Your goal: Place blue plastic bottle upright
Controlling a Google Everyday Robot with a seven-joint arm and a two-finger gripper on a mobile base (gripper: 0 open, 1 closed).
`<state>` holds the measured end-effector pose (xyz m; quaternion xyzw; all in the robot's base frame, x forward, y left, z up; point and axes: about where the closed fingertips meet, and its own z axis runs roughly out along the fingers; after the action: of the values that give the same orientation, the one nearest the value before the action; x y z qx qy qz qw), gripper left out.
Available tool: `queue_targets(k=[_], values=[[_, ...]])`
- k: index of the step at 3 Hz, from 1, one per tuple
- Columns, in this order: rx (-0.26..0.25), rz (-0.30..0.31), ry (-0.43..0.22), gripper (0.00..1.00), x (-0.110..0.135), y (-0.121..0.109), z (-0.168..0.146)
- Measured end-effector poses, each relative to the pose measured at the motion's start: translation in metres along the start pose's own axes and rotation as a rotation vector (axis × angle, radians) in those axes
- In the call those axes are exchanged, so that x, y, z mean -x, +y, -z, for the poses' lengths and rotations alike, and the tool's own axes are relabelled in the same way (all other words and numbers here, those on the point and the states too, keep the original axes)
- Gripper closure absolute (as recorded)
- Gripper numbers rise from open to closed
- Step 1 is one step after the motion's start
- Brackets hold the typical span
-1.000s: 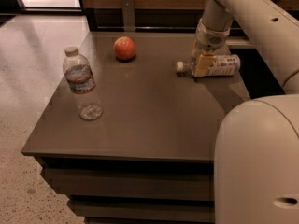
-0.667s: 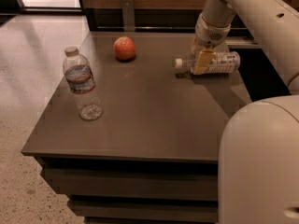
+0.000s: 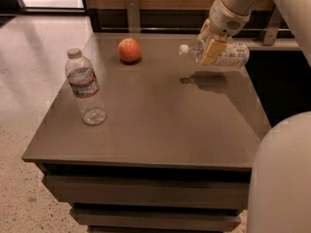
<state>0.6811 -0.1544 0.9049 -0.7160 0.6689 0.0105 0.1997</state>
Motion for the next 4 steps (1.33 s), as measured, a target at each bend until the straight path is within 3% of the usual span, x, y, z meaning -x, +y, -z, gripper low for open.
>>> queue_targets(k=[1,3,4], values=[[-0.025,-0.009,-0.155,1.0,0.016,0.002,0.017],[-0.014,-0.063,-0.521,1.0,0.042,0.008,0.036],[-0.012,-0.06,-0.555,1.0,0.05,0.006,0.037]])
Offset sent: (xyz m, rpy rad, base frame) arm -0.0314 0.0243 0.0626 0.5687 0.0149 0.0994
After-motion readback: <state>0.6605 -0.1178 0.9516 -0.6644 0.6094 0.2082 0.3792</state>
